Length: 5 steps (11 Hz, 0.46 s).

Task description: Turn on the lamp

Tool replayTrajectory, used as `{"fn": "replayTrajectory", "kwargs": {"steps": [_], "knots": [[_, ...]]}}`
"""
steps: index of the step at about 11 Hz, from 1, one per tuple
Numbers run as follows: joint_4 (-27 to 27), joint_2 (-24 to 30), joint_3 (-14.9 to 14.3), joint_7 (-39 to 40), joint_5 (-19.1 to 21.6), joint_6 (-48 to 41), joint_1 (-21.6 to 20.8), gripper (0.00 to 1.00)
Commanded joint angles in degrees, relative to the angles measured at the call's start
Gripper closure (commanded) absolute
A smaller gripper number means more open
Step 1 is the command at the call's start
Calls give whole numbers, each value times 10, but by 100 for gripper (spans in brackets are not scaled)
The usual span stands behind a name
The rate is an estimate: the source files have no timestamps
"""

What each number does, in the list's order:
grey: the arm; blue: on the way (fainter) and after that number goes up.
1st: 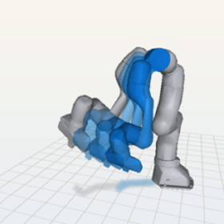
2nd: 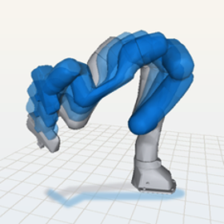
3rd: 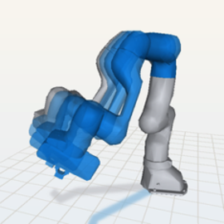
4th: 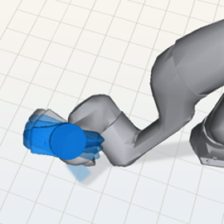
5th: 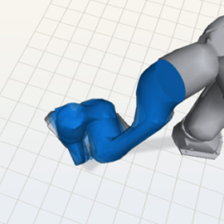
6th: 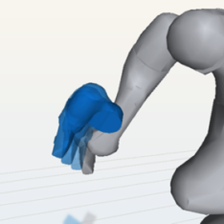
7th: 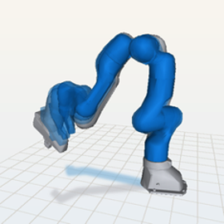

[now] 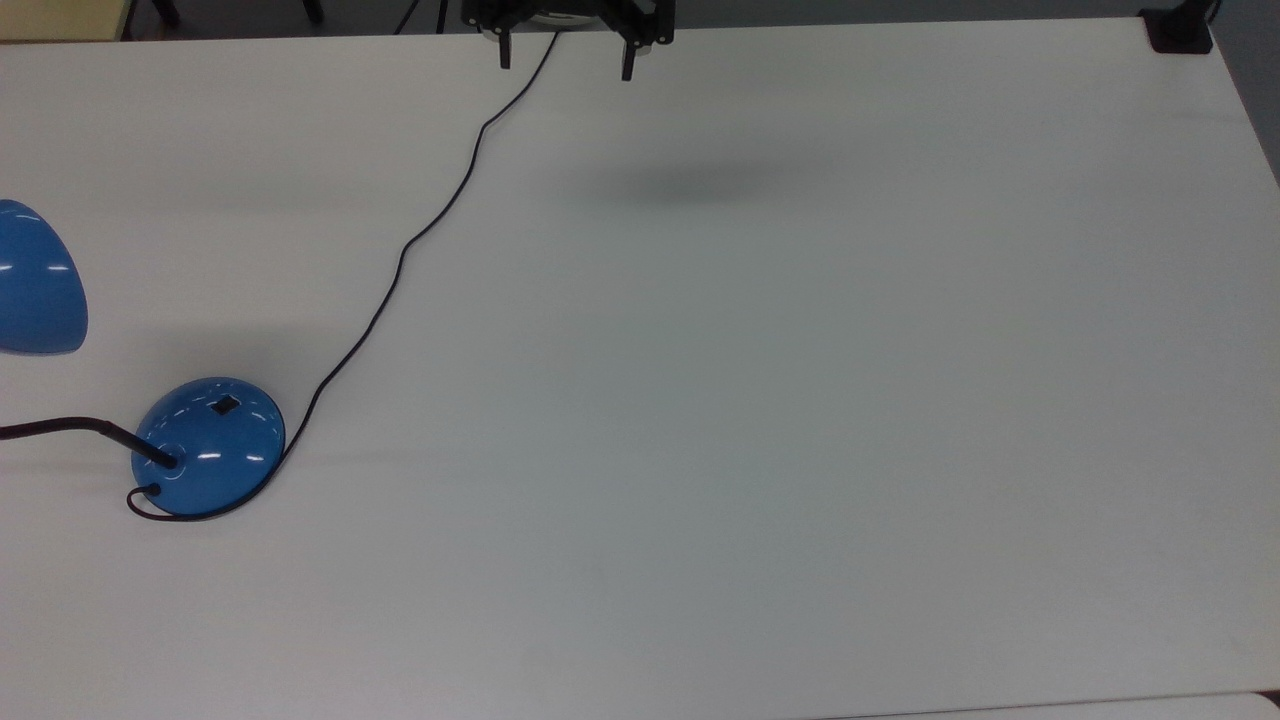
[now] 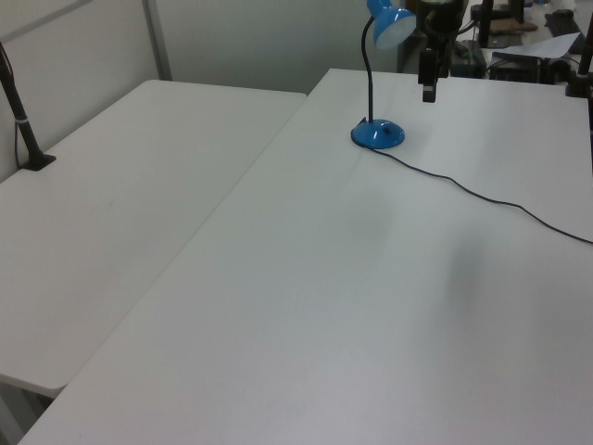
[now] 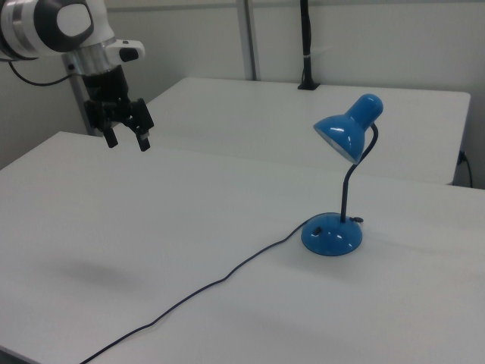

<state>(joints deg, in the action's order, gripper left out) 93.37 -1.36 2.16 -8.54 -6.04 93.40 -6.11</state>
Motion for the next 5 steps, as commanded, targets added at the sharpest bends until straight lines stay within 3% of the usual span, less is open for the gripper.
{"fn": "replayTrajectory", "kwargs": {"steps": [1,3,4,5], "knots": [[2,1,-4,4,0,-8,0,0],[2,0,-4,4,2,-6,0,0],[2,0,-4,5,3,-4,1,7],[3,-1,-5,13,7,-1,3,50]]}}
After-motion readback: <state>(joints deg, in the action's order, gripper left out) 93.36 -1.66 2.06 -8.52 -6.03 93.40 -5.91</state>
